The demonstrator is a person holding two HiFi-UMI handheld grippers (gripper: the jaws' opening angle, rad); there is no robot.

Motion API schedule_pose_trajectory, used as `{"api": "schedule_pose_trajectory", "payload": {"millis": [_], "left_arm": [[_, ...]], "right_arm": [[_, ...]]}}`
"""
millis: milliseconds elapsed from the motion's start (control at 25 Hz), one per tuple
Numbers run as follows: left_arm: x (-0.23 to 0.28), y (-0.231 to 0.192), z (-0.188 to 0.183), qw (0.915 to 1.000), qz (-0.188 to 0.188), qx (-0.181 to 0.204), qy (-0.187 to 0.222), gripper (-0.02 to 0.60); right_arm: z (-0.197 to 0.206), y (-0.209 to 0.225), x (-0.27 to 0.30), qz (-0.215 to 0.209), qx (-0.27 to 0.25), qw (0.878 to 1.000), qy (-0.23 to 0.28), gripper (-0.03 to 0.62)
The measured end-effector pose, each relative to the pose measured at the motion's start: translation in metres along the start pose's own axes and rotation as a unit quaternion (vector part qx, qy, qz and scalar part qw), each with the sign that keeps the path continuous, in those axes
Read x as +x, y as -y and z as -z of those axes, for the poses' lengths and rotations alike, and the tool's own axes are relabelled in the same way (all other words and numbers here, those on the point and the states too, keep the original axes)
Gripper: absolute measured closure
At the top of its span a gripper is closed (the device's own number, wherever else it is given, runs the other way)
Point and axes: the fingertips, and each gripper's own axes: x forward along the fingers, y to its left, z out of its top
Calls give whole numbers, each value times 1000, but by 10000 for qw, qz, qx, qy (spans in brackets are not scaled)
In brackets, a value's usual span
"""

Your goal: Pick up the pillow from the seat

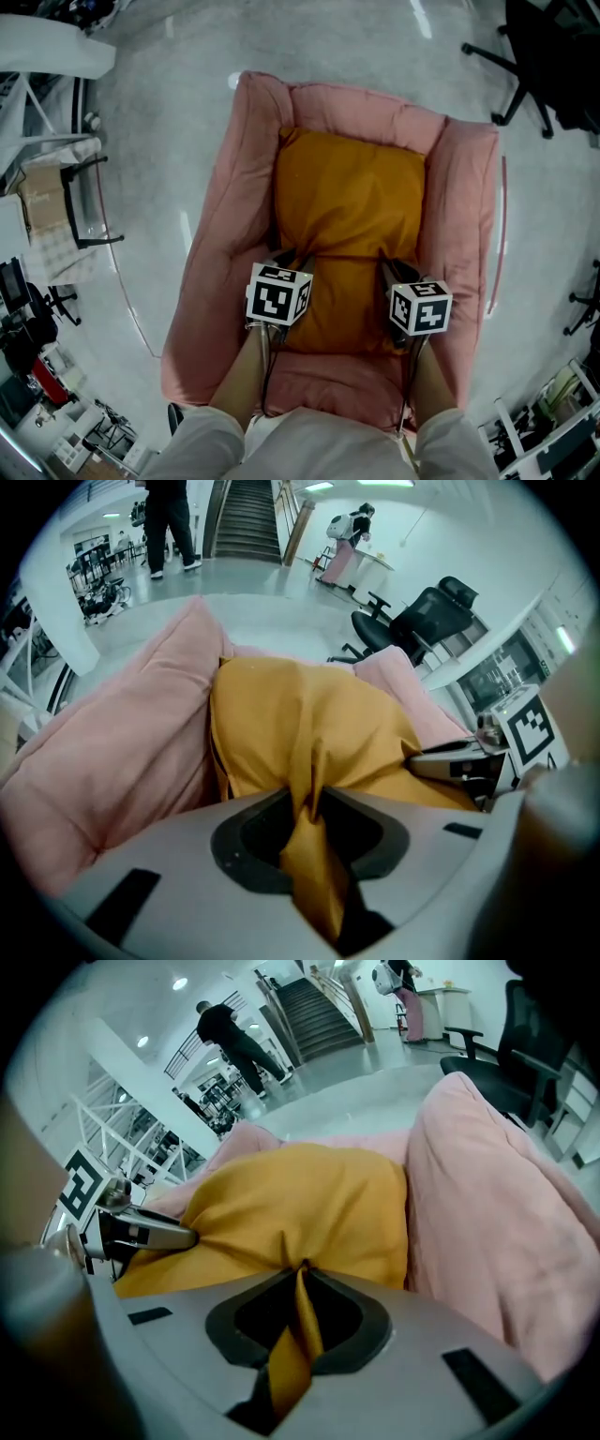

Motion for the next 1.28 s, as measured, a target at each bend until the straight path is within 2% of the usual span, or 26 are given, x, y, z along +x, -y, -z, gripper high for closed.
{"api": "schedule_pose_trajectory", "payload": {"millis": [80, 160, 400, 640, 920, 1280], "left_arm": [[-5, 4, -4, 9999, -8, 36, 114, 511], [-13, 9, -7, 9997, 21, 11, 242, 529], [-40, 20, -22, 9982, -8, 100, 585, 543], [-72, 28, -37, 9949, 84, 24, 1000, 543], [-134, 43, -67, 9847, 161, 120, 1731, 540], [-211, 59, -82, 9684, 272, 257, 2464, 535]], "right_arm": [[-3, -3, -3, 30, -137, 9999, 87, 547], [-6, -5, -9, 18, -167, 9997, 200, 554], [-21, -12, -33, 80, -220, 9983, 528, 556], [-40, -24, -64, 155, -263, 9948, 968, 556], [-84, -51, -124, 304, -756, 9826, 1667, 556], [-110, -93, -194, 494, -1095, 9642, 2366, 556]]}}
